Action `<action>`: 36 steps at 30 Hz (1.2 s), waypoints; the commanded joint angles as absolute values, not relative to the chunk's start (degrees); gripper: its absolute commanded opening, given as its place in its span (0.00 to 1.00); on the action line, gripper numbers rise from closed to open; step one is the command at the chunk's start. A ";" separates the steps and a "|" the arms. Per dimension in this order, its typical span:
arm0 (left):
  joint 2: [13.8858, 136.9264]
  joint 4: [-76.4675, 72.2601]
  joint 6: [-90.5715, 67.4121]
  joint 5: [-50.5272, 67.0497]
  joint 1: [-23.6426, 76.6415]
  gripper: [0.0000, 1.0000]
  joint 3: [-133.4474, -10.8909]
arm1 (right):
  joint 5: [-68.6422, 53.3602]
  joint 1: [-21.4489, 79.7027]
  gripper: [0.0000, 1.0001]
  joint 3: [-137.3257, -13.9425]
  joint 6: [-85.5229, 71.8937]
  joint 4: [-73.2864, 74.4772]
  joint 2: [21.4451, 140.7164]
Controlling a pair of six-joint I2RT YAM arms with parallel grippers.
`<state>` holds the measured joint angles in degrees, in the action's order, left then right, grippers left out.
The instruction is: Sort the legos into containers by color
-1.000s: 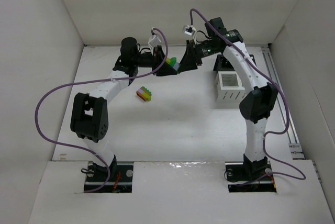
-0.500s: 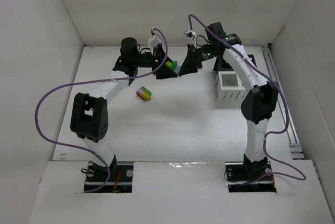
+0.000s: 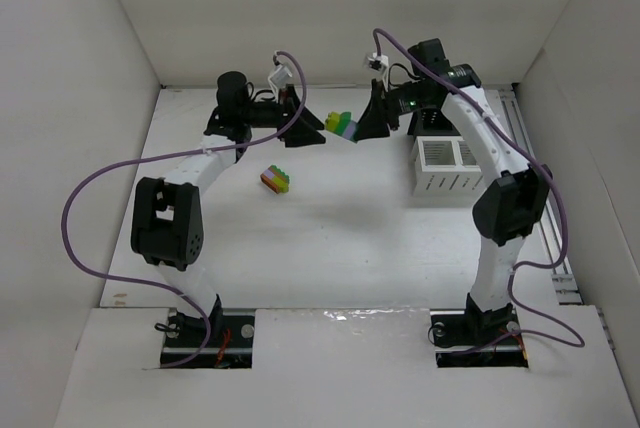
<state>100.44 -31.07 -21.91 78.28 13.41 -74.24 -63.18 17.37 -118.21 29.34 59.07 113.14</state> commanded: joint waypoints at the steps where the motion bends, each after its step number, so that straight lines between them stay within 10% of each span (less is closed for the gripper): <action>1: 98.88 -33.75 -22.15 81.04 13.54 0.70 -75.59 | -61.88 18.02 0.00 -117.08 32.26 57.22 110.74; 4: 98.88 -33.75 -22.15 81.65 13.54 0.69 -75.59 | -61.26 18.63 0.00 -117.07 32.26 57.22 110.74; 9: 95.28 -33.75 -17.68 81.83 13.01 0.38 -73.31 | -58.38 19.16 0.00 -116.54 32.26 56.69 110.21; 14: 93.96 -33.75 -12.67 81.03 11.78 0.36 -70.66 | -52.48 18.63 0.00 -109.18 32.26 52.40 106.36; 19: 89.13 -29.75 -0.46 71.33 11.25 0.70 -66.71 | -47.64 17.31 0.00 -101.51 29.27 43.42 101.78; 25: 97.55 9.03 26.88 71.35 12.83 0.67 -85.93 | -48.69 15.29 0.00 -100.90 28.74 44.30 100.20; 36: 97.82 6.68 25.58 75.06 16.96 0.74 -83.93 | -48.43 20.57 0.00 -100.72 37.78 46.14 98.17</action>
<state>99.00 6.70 23.42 72.44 16.51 -83.83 -48.40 18.39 -100.22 32.84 46.19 100.09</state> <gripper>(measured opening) 0.735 0.428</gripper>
